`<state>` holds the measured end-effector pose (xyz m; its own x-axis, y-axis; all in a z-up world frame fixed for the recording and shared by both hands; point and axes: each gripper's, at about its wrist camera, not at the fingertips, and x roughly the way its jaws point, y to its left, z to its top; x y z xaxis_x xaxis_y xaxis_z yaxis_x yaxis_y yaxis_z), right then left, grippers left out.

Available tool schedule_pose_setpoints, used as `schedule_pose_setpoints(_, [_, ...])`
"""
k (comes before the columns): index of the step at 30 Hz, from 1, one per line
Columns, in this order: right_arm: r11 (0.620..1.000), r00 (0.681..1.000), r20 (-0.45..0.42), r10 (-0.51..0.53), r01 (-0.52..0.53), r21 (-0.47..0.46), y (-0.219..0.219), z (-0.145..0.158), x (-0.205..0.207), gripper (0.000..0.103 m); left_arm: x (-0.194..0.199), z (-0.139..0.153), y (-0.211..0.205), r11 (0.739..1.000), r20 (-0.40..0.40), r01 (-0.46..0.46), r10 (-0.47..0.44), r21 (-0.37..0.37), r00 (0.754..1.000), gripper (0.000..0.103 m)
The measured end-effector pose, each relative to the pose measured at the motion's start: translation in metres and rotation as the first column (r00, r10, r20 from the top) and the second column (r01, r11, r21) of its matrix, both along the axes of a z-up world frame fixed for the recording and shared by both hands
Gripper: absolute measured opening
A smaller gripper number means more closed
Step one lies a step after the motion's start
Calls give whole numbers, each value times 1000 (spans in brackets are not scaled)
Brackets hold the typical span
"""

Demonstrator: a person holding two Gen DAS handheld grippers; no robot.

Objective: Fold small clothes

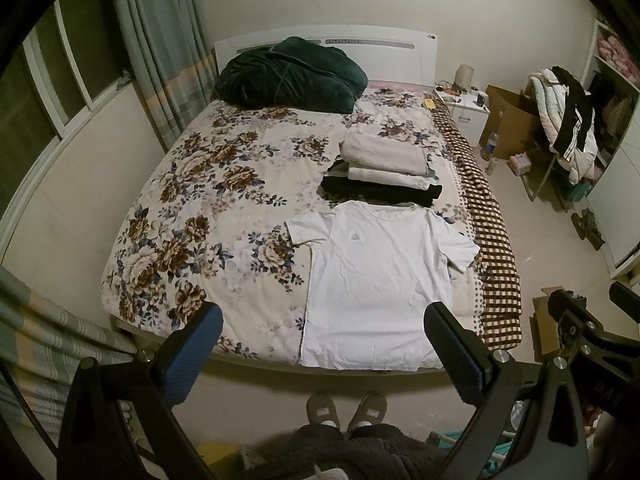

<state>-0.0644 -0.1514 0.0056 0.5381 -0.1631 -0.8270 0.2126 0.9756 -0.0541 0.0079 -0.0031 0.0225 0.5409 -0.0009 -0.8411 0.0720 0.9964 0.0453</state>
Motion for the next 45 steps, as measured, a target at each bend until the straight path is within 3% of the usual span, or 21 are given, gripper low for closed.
schedule_pose_setpoints(3, [1000,1000,1,1,-1,0,2,12,0,103,-1,0,1,1000,3,0,0,0,1000,103])
schedule_pose_setpoints(10, [1000,1000,4,0,0,0,2,11,-1,103,-5,14,-3,1000,7,-5,5,-4,1000,103])
schedule_pose_setpoints(45, [1000,1000,12,0,-1,2,1,8,-4,103,-10,14,-1,1000,16,-6,6,-7,1000,103])
